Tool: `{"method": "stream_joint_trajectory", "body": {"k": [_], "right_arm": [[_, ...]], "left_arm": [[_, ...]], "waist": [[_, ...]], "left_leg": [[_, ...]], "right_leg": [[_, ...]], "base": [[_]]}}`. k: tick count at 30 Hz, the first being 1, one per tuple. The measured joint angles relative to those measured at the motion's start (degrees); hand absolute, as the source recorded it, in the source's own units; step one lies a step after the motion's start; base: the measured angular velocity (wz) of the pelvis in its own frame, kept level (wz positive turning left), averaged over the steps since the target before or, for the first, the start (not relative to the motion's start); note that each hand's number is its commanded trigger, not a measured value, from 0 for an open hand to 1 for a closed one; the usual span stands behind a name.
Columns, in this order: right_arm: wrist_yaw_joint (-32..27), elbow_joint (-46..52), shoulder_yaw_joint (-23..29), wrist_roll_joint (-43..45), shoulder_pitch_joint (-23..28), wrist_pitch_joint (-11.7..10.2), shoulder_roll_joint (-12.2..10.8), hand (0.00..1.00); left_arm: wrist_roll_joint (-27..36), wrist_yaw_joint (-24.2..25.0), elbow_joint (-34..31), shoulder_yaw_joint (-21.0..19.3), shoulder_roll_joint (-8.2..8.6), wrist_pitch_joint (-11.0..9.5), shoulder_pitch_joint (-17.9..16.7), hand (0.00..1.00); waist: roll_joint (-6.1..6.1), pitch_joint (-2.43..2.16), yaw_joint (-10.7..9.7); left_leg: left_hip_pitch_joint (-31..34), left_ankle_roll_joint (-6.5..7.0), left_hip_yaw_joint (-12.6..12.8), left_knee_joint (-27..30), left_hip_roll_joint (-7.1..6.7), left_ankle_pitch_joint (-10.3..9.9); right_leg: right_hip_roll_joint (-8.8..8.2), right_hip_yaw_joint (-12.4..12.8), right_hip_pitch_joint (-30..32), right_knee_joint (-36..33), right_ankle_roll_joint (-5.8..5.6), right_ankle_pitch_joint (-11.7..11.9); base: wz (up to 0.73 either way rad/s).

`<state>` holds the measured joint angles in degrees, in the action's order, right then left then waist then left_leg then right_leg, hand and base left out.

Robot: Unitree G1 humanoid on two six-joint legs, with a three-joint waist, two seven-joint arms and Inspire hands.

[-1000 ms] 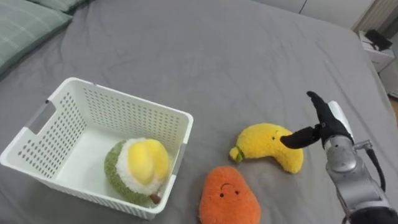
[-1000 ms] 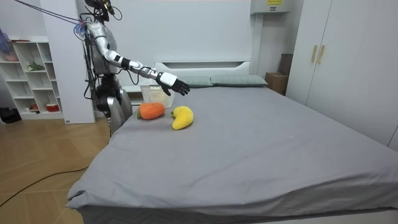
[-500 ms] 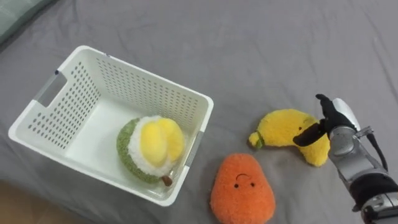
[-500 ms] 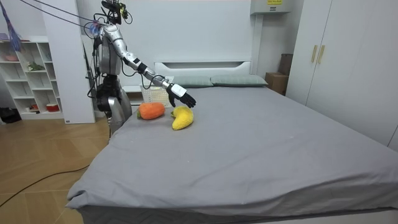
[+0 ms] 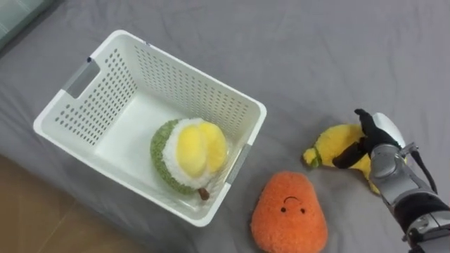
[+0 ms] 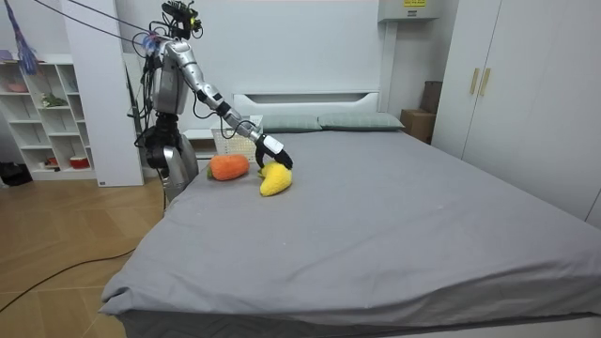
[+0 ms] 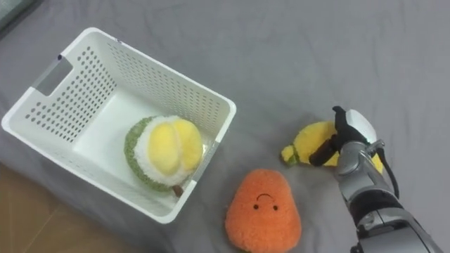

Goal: Collect toys from the bed

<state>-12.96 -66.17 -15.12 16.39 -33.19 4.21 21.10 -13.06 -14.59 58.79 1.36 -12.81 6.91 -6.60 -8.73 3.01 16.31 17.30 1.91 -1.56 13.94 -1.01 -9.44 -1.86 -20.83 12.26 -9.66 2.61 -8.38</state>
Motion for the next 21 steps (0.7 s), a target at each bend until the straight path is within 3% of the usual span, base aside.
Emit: {"method": "stream_joint_trajectory", "body": {"k": [4,11,21], "right_arm": [[-0.81,-0.72,-1.68,0.08,-1.03,-0.40,1.63,1.00],[-0.88,-1.14,-1.74,0.13,-1.02,-0.48,2.44,1.00],[-0.16,0.65,-1.59,0.18,-1.01,-0.41,3.54,1.00]], "left_arm": [[-0.02,0.16,0.70,0.87,0.00,-0.05,0.56,0.00],[-0.02,0.38,0.65,1.24,0.00,-0.82,0.57,0.00],[-0.34,0.22,-2.08,0.72,0.01,-0.96,-0.56,0.00]], "waist": [[0.31,0.11,0.08],[0.49,0.03,0.60],[1.77,-0.77,0.60]], "left_leg": [[0.55,-0.05,-0.04,0.00,-0.03,0.12],[0.80,-0.05,-0.08,0.01,-0.03,0.13],[-2.03,-0.03,0.12,-0.39,-0.04,0.15]], "right_leg": [[0.01,-0.01,0.62,-0.03,0.03,0.02],[0.02,0.04,0.88,0.03,0.03,0.02],[-0.05,0.24,-1.69,0.04,0.03,0.02]], "base": [[0.00],[0.00],[-0.01]]}}
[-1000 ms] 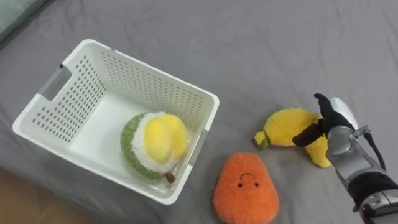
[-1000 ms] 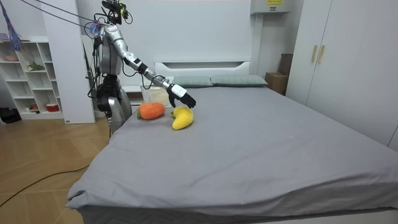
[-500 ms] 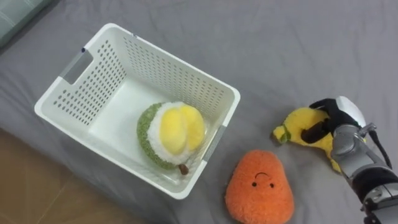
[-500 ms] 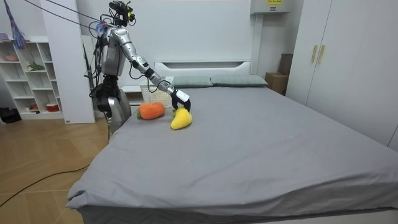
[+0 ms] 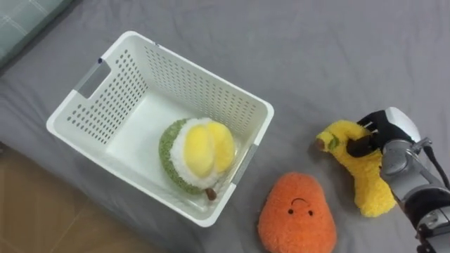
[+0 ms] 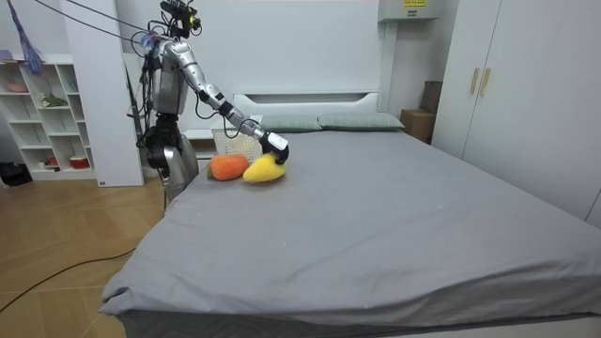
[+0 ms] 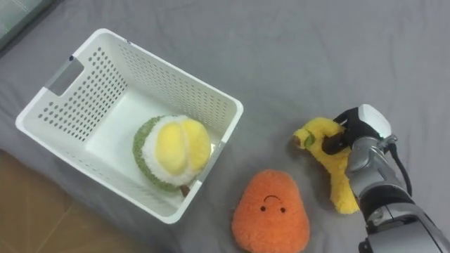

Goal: Collect toys from the bed

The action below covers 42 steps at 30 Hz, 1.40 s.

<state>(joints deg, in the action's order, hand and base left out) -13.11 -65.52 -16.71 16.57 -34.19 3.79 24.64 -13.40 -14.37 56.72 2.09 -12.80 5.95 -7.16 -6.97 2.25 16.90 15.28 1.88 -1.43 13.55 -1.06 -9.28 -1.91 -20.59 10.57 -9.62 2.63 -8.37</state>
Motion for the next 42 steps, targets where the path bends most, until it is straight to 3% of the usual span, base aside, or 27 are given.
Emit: {"method": "stream_joint_trajectory", "body": {"k": [4,8,9,13,16,21,26,31,35,37,42], "right_arm": [[1.32,7.13,0.65,1.49,0.91,0.55,1.09,1.00],[1.65,13.93,3.24,4.59,4.01,0.40,1.20,1.00],[2.34,17.82,4.38,5.07,5.51,0.85,1.19,1.00],[4.20,33.78,6.84,5.88,11.45,1.28,1.21,1.00],[5.62,42.85,6.84,7.07,13.22,1.95,1.26,1.00],[6.00,52.44,6.82,6.88,13.24,2.54,1.41,1.00],[10.12,62.87,6.84,9.16,13.25,3.50,1.20,1.00],[13.59,73.47,6.64,8.31,13.24,3.40,0.50,1.00],[15.23,75.62,5.52,7.97,12.94,3.91,0.19,1.00],[16.81,76.91,3.92,8.76,12.95,5.49,-1.71,1.00],[21.57,77.71,0.31,8.78,12.93,7.06,-7.64,1.00]], "left_arm": [[-0.04,-0.83,-0.03,-0.71,0.01,0.32,-1.98,0.00],[-0.27,-0.73,0.16,-2.50,0.04,0.12,-3.42,0.00],[-0.56,-0.49,0.16,-3.73,0.08,-0.07,-3.90,0.00],[-0.85,-0.48,0.02,-5.95,0.50,0.00,-6.24,0.00],[-0.89,-0.50,-1.61,-6.76,0.73,0.54,-7.26,0.00],[-0.72,-1.36,-1.44,-6.60,0.74,0.75,-6.06,0.00],[-2.40,-1.43,-1.70,-7.56,1.18,0.87,-5.09,0.00],[-2.47,-1.47,-2.17,-7.65,2.65,1.11,-3.94,0.00],[-2.50,-1.89,-2.52,-7.44,2.97,1.11,-3.34,0.00],[-2.51,-3.07,-2.61,-7.54,3.03,1.14,-3.31,0.00],[-2.50,-3.19,-2.51,-7.36,3.33,1.20,-2.67,0.00]], "waist": [[0.28,-0.63,-2.44],[0.26,-1.42,-3.44],[0.16,-1.87,-3.84],[0.93,-2.35,-5.77],[1.11,-2.39,-7.53],[0.91,-2.42,-7.95],[0.78,-2.45,-8.34],[1.01,-2.30,-7.12],[0.87,-2.29,-5.71],[0.88,-2.27,-5.18],[0.96,-2.21,-3.81]], "left_leg": [[-3.11,0.00,0.61,-0.37,0.03,0.00],[-6.75,0.00,1.38,-1.46,0.20,0.00],[-7.44,0.08,1.70,-1.86,0.22,0.06],[-11.29,0.12,3.23,-2.94,0.34,0.09],[-13.06,0.10,3.66,-3.52,0.38,0.10],[-14.46,0.14,4.37,-3.81,0.34,0.21],[-15.18,0.23,4.57,-3.89,0.23,0.25],[-15.79,0.23,4.58,-4.86,0.34,0.25],[-15.92,0.24,4.45,-5.03,0.35,0.25],[-16.05,0.25,4.51,-5.09,0.32,0.24],[-15.82,0.26,4.16,-5.27,0.28,0.21]], "right_leg": [[-0.03,0.11,-2.88,0.09,-0.01,0.00],[0.02,1.02,-5.72,0.14,-0.03,-0.02],[0.02,1.50,-6.05,0.02,-0.03,-0.02],[0.09,3.20,-8.76,-0.06,-0.05,-0.02],[0.14,3.54,-10.34,-0.13,-0.05,-0.03],[0.20,4.74,-11.32,-0.19,-0.12,-0.02],[0.15,4.81,-11.68,-0.05,-0.30,-0.08],[0.30,4.85,-11.77,-0.04,-0.36,-0.13],[0.27,4.69,-11.83,-0.06,-0.38,-0.14],[0.23,4.72,-11.84,-0.06,-0.38,-0.14],[0.26,4.66,-11.93,-0.05,-0.40,-0.15]], "base": [[-0.03],[-0.14],[-0.21],[-0.20],[-0.11],[-0.09],[0.00],[0.00],[0.00],[0.00],[0.01]]}}
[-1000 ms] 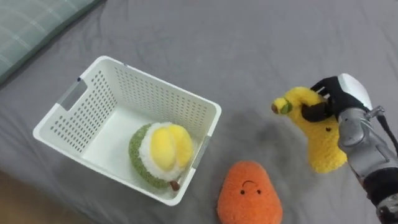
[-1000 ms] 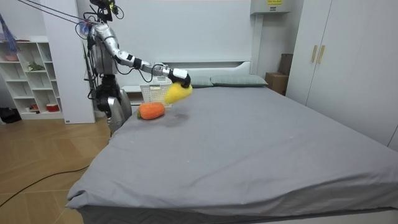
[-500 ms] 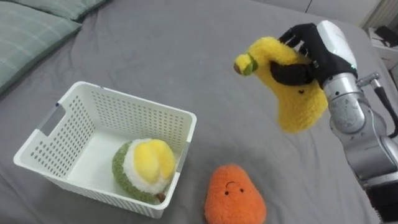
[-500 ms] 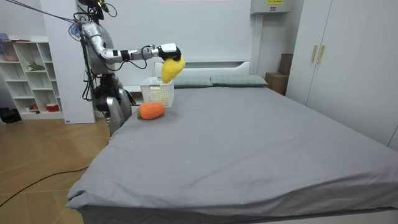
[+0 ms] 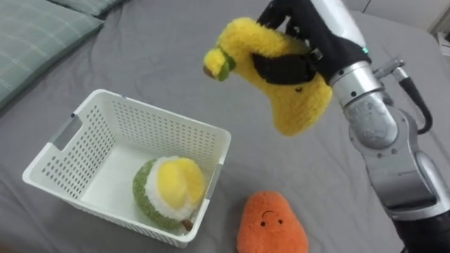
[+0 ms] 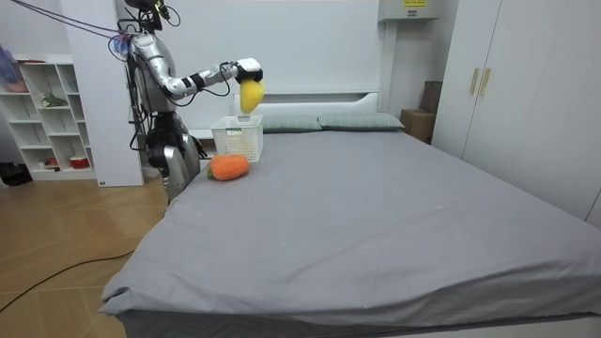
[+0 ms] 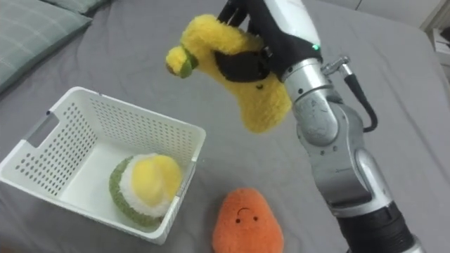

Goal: Collect toys from the bed

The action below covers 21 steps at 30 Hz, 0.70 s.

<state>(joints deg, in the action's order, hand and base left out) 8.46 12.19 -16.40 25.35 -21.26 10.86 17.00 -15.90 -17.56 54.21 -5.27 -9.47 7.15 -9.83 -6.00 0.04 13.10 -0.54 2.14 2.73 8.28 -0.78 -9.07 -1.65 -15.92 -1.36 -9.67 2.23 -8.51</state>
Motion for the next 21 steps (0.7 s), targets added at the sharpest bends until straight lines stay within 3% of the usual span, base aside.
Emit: {"method": "stream_joint_trajectory", "body": {"k": [5,9,12,13,14,15,16,17,21], "right_arm": [[4.19,-0.01,-5.09,0.15,-0.29,1.62,-2.37,1.00],[4.99,-0.37,-8.22,0.17,-1.30,2.62,-6.12,1.00],[4.95,-3.64,-10.22,-0.16,-4.13,2.44,-7.86,0.98],[4.95,-5.16,-10.51,-0.14,-5.02,2.44,-8.54,0.89],[4.94,-5.73,-10.53,-0.14,-5.16,2.43,-8.82,0.64],[4.94,-7.06,-10.84,-0.15,-5.52,2.42,-9.17,0.09],[4.95,-8.23,-11.30,-0.13,-5.79,2.44,-9.34,0.09],[4.95,-8.57,-11.40,-0.13,-5.79,2.44,-9.39,0.00],[4.85,-9.84,-11.53,-0.22,-5.79,2.48,-9.54,0.00]], "left_arm": [[0.01,0.19,-0.33,1.17,0.35,0.50,0.80,0.00],[-0.07,0.18,-0.32,1.18,0.59,1.10,0.96,0.00],[-0.03,0.15,-0.44,1.70,0.68,1.10,1.52,0.00],[-0.03,0.11,-0.81,2.08,0.68,1.10,1.73,0.00],[-0.03,0.11,-0.87,2.19,0.71,1.09,1.87,0.00],[-0.03,0.11,-0.87,2.29,0.78,1.09,2.04,0.00],[-0.03,0.11,-0.87,2.32,0.81,1.11,2.00,0.00],[-0.03,0.11,-0.87,2.32,0.81,1.12,2.01,0.00],[-0.01,0.02,-0.89,2.12,0.66,1.23,2.14,0.00]], "waist": [[0.04,0.06,3.41],[-0.33,0.64,5.78],[-0.97,0.82,7.43],[-1.33,0.86,7.79],[-1.50,0.81,7.84],[-1.66,0.86,8.04],[-1.71,0.86,8.37],[-1.73,0.86,8.49],[-1.68,0.89,9.54]], "left_leg": [[-0.04,0.00,-0.40,-0.12,-0.04,0.00],[0.19,0.00,-1.34,0.04,-0.12,0.02],[0.26,0.00,-1.67,0.16,-0.17,0.01],[0.73,0.00,-2.26,0.43,-0.26,0.02],[1.01,0.00,-2.74,0.49,-0.35,0.02],[1.14,0.06,-3.33,0.67,-0.50,0.07],[1.32,0.09,-3.55,0.92,-0.61,0.08],[1.45,0.13,-3.75,0.95,-0.69,0.10],[2.05,0.34,-4.47,1.13,-1.00,0.23]], "right_leg": [[-0.12,-0.81,-0.12,0.00,-0.01,-0.01],[-0.17,-1.83,-0.48,0.09,-0.05,-0.03],[-0.19,-2.25,-0.34,0.12,-0.09,-0.06],[-0.26,-2.82,-0.26,0.13,-0.09,-0.06],[-0.31,-3.18,-0.21,0.14,-0.09,-0.06],[-0.37,-3.38,-0.22,0.13,-0.09,-0.06],[-0.35,-3.84,-0.22,0.15,-0.10,-0.06],[-0.36,-4.10,-0.21,0.17,-0.11,-0.07],[-0.82,-4.78,0.08,0.17,-0.26,-0.14]], "base": [[0.06],[0.11],[0.07],[0.18],[0.28],[0.22],[0.18],[0.16],[0.08]]}}
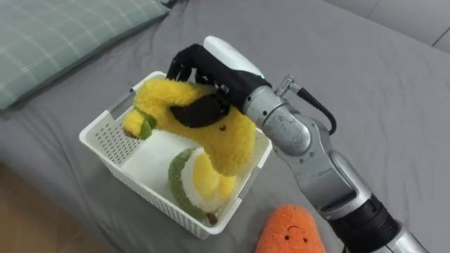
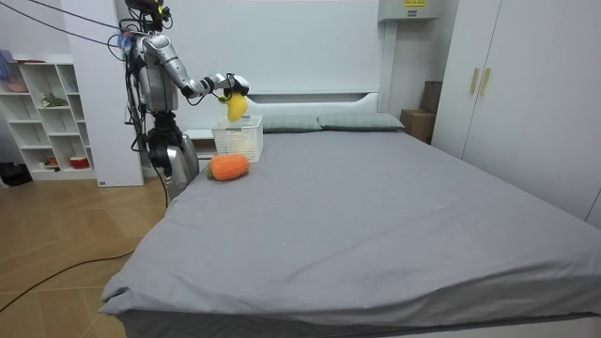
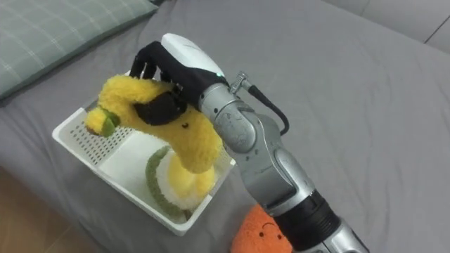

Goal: Collect toys from the bed

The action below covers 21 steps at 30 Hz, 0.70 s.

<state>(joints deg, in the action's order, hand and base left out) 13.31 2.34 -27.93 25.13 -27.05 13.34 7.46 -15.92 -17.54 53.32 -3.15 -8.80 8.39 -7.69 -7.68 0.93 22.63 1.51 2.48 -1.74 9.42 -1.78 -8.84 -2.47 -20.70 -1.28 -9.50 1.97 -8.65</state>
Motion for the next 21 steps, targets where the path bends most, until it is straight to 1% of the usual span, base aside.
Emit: {"method": "stream_joint_trajectory", "body": {"k": [3,8,14,17,19,21], "right_arm": [[-0.82,-1.84,-0.09,-0.14,-0.01,-0.24,-0.50,0.00],[-0.81,-4.14,-0.21,-0.30,-0.01,-0.23,-0.46,0.00],[-0.89,-4.33,-0.21,-0.61,-0.01,-0.25,-0.38,0.00],[-2.19,-4.33,-0.20,-0.42,0.00,-0.26,-0.24,0.00],[-2.69,-4.30,-0.06,-0.26,0.00,-0.31,0.03,0.00],[-2.69,-4.31,-0.02,0.19,0.03,-0.57,0.12,0.00]], "left_arm": [[0.00,0.01,0.01,0.10,-0.01,0.05,0.15,0.00],[0.00,0.19,-0.16,0.05,0.04,0.05,0.26,0.00],[-0.02,0.19,-0.48,0.13,0.07,0.06,0.94,0.00],[-0.02,0.26,-0.48,0.08,0.11,0.09,1.25,0.00],[-1.25,0.79,-0.45,-0.05,0.41,0.32,1.41,0.00],[-3.14,1.06,-0.41,-0.17,0.44,0.39,1.30,0.00]], "waist": [[0.01,0.01,0.60],[-0.02,0.01,1.33],[0.02,0.04,0.96],[0.17,0.15,0.65],[0.42,0.32,0.30],[0.50,0.38,-0.30]], "left_leg": [[-0.10,0.00,-0.09,0.02,-0.01,0.00],[-0.03,-0.01,-0.10,0.10,-0.05,0.00],[-0.04,0.00,-0.16,0.26,-0.10,0.00],[-0.17,0.00,-0.05,0.25,-0.09,-0.01],[-0.12,0.00,0.21,0.02,-0.09,-0.01],[-0.12,-0.01,0.28,-0.15,-0.07,-0.01]], "right_leg": [[-0.02,-0.06,-0.17,0.00,-0.14,-0.09],[-0.04,-0.05,-0.17,-0.02,-0.15,-0.09],[-0.07,-0.10,-0.26,-0.04,-0.15,-0.09],[-0.05,0.08,-0.30,-0.01,-0.14,-0.09],[-0.04,0.35,-0.28,0.01,-0.14,-0.09],[0.00,0.62,-0.27,0.02,-0.14,-0.09]], "base": [[0.01],[0.00],[0.00],[0.00],[-0.02],[-0.04]]}}
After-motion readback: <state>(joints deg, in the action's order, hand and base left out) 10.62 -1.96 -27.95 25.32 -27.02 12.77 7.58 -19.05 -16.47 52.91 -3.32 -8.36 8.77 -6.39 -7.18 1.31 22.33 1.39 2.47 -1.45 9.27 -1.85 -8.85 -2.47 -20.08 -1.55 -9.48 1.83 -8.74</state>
